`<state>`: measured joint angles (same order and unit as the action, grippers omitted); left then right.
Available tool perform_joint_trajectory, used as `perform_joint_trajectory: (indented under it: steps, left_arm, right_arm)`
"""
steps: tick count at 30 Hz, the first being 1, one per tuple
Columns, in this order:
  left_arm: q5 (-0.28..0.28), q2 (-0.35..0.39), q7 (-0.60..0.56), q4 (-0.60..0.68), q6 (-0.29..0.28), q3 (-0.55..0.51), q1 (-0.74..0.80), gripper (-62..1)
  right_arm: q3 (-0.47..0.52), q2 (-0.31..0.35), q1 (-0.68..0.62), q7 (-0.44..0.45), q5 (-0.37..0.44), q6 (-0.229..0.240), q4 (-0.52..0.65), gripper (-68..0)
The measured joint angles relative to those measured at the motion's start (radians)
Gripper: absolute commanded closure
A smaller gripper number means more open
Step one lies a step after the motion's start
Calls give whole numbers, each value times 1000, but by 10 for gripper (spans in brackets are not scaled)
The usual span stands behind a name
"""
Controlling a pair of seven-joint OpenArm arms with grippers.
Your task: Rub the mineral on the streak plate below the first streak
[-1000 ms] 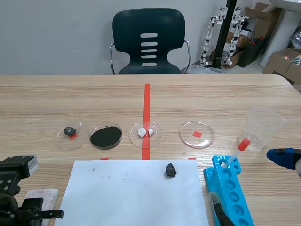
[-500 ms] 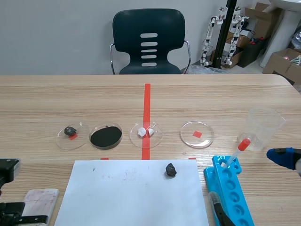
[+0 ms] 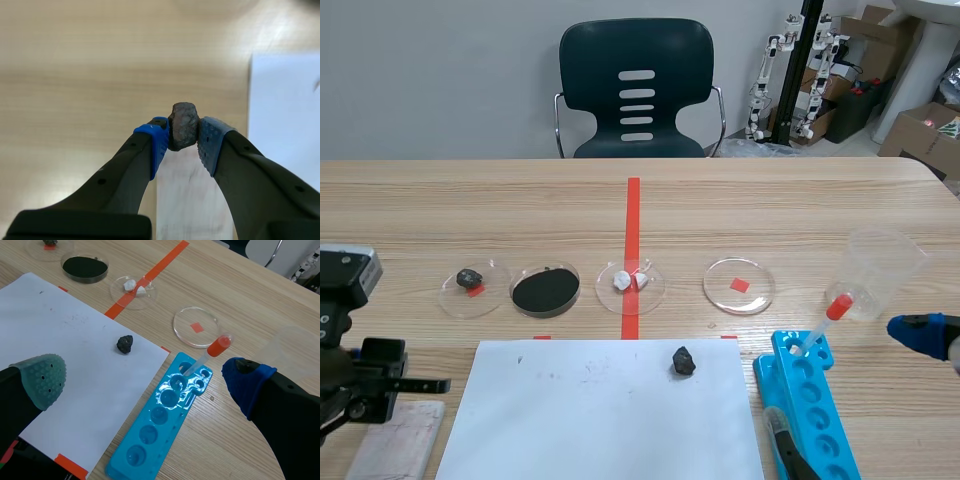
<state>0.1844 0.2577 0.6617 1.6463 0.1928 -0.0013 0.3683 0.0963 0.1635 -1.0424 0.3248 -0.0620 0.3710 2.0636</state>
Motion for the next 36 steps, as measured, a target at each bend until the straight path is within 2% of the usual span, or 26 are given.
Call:
perform_joint_trajectory:
  steps: [4,6,9,15,17,21,27,36]
  left_arm:
    - [8,0,-213,20,-114,-1,33,-117]
    - [34,0,-317,29,-188,-2,54,-117]
    - [34,0,-406,56,-335,-3,84,-117]
    - [29,0,-583,118,-507,-4,140,-117]
    - [28,0,-622,140,-547,-3,165,-117]
    - [24,0,-676,156,-584,-4,201,-117]
    - [-62,0,-705,156,-587,-4,251,-117]
    - [-77,0,-755,156,-586,-4,289,-117]
  right_arm:
    - [0,0,0,0,0,0,0,-679]
    - [0,0,0,0,0,0,0,-679]
    - [0,0,0,0,0,0,0,-679]
    - [0,0,0,0,0,0,0,-679]
    - [0,0,0,0,0,0,0,-679]
    - [0,0,0,0,0,0,0,-679]
    - [0,0,0,0,0,0,0,-679]
    - [0,0,0,0,0,0,0,-679]
